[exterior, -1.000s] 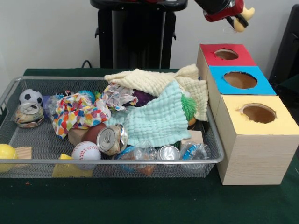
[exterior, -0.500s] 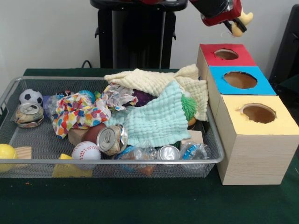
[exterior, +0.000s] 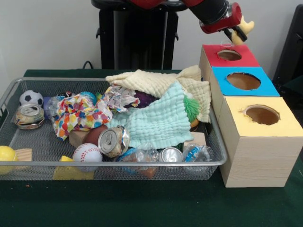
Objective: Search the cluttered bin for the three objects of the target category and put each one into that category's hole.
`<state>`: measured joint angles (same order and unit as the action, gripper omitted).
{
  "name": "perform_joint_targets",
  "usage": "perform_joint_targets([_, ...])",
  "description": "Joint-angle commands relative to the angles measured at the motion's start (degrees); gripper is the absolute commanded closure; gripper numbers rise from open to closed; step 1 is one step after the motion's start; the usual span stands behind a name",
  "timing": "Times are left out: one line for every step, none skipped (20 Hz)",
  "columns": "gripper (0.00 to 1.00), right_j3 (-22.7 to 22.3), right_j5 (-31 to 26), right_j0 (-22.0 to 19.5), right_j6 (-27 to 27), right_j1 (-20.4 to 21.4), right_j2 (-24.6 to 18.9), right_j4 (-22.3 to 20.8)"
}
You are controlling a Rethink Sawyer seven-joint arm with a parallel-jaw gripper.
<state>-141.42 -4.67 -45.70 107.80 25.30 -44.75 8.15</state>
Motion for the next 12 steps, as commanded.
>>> perform_joint_targets([1.0, 11.0, -0.2, -0.6, 4.0, -1.7, 2.8, -1.3])
perform_joint_targets([1.0, 11.4, 0.1, -0.6, 3.6, -2.1, 3.1, -1.8])
perform_joint_targets([1.0, 11.6, 0.1, -0.7, 3.3, -2.5, 3.3, -2.3])
perform_joint_targets([1.0, 11.9, 0.1, -0.8, 3.0, -2.8, 3.5, -2.7])
perform_joint_targets([1.0, 13.0, -0.3, -0.4, 2.7, -3.5, 3.9, -2.8])
perform_joint_targets([1.0, 14.1, -0.6, -0.1, 2.4, -4.1, 4.2, -2.9])
perform_joint_targets([1.0, 15.2, -1.0, 0.2, 2.1, -4.7, 4.5, -3.0])
perform_joint_targets([1.0, 15.2, -0.6, 0.2, 2.2, -4.8, 4.6, -3.5])
perform_joint_targets([1.0, 15.2, -0.6, 0.2, 2.4, -4.9, 4.6, -3.8])
perform_joint_targets([1.0, 15.2, -0.5, 0.3, 2.5, -4.9, 4.7, -4.1])
perform_joint_targets([1.0, 16.3, -2.7, -1.1, 1.5, -4.4, 5.0, -4.0])
perform_joint_targets([1.0, 15.4, -2.0, -1.0, 2.2, -4.3, 4.9, -4.4])
